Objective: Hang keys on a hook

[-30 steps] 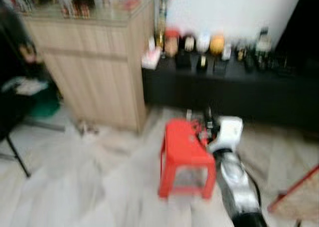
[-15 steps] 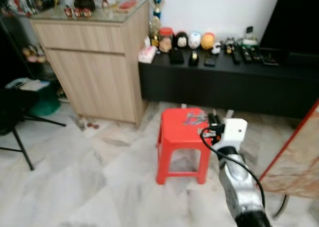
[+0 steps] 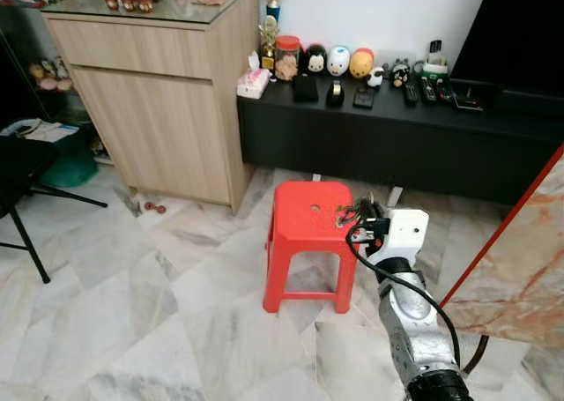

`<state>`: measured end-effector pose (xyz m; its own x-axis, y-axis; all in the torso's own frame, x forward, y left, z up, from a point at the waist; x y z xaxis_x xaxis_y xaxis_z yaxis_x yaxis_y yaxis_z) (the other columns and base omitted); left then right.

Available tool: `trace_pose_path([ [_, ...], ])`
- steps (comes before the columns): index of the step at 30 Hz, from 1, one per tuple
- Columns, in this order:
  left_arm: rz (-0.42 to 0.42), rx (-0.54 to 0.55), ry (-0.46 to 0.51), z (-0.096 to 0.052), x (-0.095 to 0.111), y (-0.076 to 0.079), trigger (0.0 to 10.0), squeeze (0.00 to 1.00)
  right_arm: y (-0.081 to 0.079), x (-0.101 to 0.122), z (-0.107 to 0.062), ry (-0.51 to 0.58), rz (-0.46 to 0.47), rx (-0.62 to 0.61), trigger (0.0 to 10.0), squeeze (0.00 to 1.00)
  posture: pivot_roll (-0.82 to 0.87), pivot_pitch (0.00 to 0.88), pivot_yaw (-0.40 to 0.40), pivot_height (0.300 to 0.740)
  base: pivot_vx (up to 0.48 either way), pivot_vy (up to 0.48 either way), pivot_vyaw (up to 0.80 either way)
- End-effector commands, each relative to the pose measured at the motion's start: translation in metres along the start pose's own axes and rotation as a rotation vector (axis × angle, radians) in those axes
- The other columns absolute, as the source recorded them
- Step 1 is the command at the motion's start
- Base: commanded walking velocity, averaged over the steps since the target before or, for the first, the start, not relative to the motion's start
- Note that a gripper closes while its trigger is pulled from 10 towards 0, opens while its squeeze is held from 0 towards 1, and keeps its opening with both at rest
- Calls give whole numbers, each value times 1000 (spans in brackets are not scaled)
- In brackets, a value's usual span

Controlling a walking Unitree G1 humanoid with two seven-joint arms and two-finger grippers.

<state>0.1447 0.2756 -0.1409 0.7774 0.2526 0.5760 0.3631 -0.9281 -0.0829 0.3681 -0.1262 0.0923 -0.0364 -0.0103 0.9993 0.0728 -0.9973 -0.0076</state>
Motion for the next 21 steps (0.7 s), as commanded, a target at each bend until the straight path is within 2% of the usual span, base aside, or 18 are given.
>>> trace_pose_path([
  [1, 18, -3, -15, -1, -4, -1, 10000, 0, 1, 9, 3, 25, -6, -6, 10000, 0, -1, 0, -52, 740, 0, -251, 0],
  [21, 14, -4, -16, 0, -2, -1, 10000, 0, 3, 6, 5, 5, -21, -17, 10000, 0, -7, 0, -51, 740, 0, -277, 0],
])
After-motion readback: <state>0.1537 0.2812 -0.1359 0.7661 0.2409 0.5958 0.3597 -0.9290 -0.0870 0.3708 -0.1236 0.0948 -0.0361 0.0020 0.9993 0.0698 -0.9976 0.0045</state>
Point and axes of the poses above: a point about 5 cm out from each wrist's last joint towards the gripper, its own z axis pointing out of the wrist towards the gripper, its own x axis along the axis of the wrist's last joint, y = z × x, the point moved 6 cm from there along z, pointing out of the wrist towards the gripper, and after that the axes turned 4 degrees about -z, right-handed, at the moved point
